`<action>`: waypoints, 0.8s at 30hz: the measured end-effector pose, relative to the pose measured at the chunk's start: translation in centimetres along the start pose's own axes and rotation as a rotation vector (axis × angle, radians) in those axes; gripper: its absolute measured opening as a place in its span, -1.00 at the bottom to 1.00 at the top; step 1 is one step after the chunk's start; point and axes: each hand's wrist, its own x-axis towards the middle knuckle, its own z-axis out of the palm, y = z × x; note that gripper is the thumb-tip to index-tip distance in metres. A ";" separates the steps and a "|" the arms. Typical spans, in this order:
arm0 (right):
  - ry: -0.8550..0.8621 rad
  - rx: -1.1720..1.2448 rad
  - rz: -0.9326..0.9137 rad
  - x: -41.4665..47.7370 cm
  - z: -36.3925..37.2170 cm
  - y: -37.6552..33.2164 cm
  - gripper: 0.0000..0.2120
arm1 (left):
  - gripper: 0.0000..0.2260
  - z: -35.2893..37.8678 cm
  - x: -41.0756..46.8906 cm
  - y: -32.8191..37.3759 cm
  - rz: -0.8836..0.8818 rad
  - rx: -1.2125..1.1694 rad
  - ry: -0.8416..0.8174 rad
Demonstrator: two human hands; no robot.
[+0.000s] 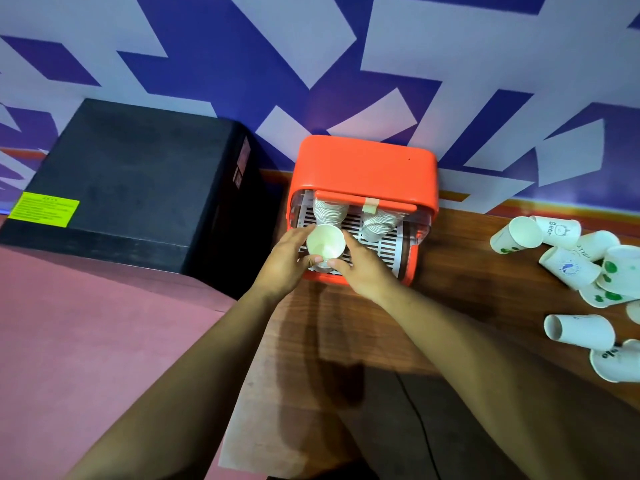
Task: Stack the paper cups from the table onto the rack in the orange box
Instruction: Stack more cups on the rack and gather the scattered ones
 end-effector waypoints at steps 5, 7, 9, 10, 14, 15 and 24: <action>0.002 -0.021 0.051 -1.0 -0.9 0.4 -0.30 | -0.48 -0.1 -2.1 0.9 -0.090 -0.082 0.104; 0.015 -0.023 0.064 -2.4 -2.1 0.9 -0.35 | -0.62 0.2 -3.5 1.9 -0.098 -0.082 0.147; 0.044 -0.041 0.051 -4.3 -3.9 2.1 -0.44 | -0.71 0.8 -4.8 2.8 -0.070 -0.075 0.136; 0.057 -0.064 0.050 -5.5 -4.9 2.9 -0.47 | -0.75 1.4 -5.3 3.3 -0.050 -0.070 0.120; 0.107 -0.167 0.137 -10.0 -10.2 7.3 -0.50 | -0.86 4.9 -5.9 6.7 0.030 -0.051 0.042; 0.129 -0.193 0.175 -11.0 -11.8 8.5 -0.50 | -0.87 6.2 -5.7 8.0 0.049 -0.055 0.018; 0.397 -0.260 0.372 -14.6 -24.5 20.0 -0.50 | -0.82 18.4 3.2 21.8 0.210 0.042 -0.244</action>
